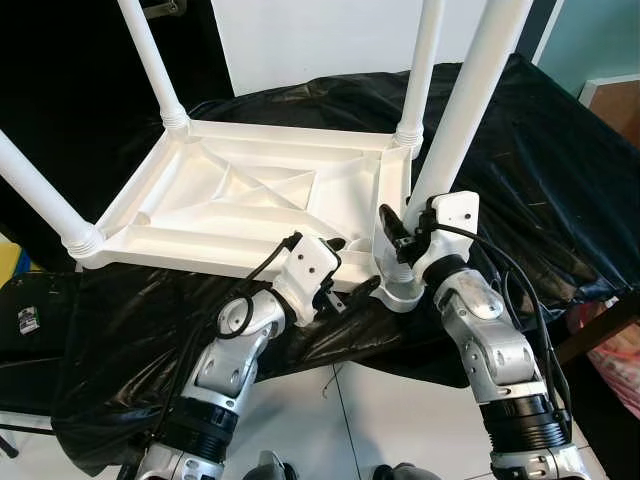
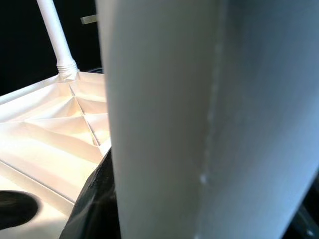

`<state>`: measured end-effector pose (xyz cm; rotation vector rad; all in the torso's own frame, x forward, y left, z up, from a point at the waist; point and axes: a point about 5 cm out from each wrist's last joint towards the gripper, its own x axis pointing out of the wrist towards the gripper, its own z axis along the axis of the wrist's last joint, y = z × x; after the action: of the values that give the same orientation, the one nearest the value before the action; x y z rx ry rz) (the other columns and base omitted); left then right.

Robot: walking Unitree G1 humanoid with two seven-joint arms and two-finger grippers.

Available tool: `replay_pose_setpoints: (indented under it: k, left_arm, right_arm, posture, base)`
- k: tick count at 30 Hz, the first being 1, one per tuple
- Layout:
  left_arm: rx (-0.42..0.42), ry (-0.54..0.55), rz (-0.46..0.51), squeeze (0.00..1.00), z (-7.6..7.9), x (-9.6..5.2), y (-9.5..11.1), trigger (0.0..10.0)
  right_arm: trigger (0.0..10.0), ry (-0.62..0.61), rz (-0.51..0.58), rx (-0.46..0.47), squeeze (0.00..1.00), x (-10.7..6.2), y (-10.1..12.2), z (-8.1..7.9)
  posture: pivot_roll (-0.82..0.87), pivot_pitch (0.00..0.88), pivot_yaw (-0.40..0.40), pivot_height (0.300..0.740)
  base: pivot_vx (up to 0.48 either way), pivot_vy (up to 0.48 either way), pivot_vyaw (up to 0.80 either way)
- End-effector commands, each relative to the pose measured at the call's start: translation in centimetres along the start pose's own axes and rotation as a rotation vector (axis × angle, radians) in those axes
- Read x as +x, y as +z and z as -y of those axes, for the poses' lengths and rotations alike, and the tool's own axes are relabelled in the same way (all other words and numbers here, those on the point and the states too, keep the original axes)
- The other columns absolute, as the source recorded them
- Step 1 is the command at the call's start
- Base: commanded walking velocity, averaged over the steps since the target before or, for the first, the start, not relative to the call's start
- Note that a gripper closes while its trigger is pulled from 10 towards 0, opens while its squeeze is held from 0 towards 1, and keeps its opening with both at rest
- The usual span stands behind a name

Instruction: Building children table

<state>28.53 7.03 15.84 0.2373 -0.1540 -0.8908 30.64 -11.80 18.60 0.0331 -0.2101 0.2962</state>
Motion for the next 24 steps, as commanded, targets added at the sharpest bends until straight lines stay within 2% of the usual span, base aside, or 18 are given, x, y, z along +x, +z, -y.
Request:
replay_pose_setpoints:
  k: [1, 7, 9, 14, 21, 24]
  left_arm:
    - [-0.016, -0.014, -0.029, 0.00, 0.5, -0.5, -0.5, 10.0]
    - [-0.035, -0.107, -0.081, 0.00, 1.6, -1.8, -1.2, 10.0]
    - [-0.048, -0.104, -0.100, 0.00, 1.7, -2.2, -1.5, 10.0]
    - [-0.059, -0.084, -0.111, 0.00, 1.6, -2.3, -1.5, 10.0]
    - [-0.102, -0.047, -0.070, 0.00, 1.1, -2.0, -0.5, 10.0]
    - [-0.102, -0.040, -0.063, 0.00, 1.0, -1.9, -0.2, 10.0]
  right_arm:
    - [10.0, 0.009, 0.003, -0.002, 0.00, -0.3, 0.1, -0.1]
    - [10.0, 0.021, -0.028, -0.007, 0.00, -1.2, -0.7, 0.0]
    - [10.0, 0.024, -0.050, -0.009, 0.00, -1.9, -1.3, 0.2]
    - [10.0, 0.022, -0.081, -0.010, 0.00, -2.6, -2.2, 0.4]
    - [10.0, -0.001, -0.123, -0.007, 0.00, -2.9, -4.0, 0.8]
    - [10.0, 0.021, -0.111, -0.040, 0.00, -3.1, -4.2, 0.6]
  posture:
    - [-0.01, 0.097, -0.002, 0.740]
    - [-0.01, 0.092, -0.002, 0.740]
    - [-0.01, 0.090, -0.001, 0.740]
    - [-0.01, 0.093, 0.000, 0.740]
    - [-0.02, 0.104, 0.003, 0.740]
    - [-0.02, 0.106, 0.002, 0.740]
  base:
    - [0.000, 0.000, 0.00]
    - [0.000, 0.000, 0.00]
    - [0.000, 0.000, 0.00]
    - [0.000, 0.000, 0.00]
    - [0.000, 0.000, 0.00]
    - [0.000, 0.000, 0.00]
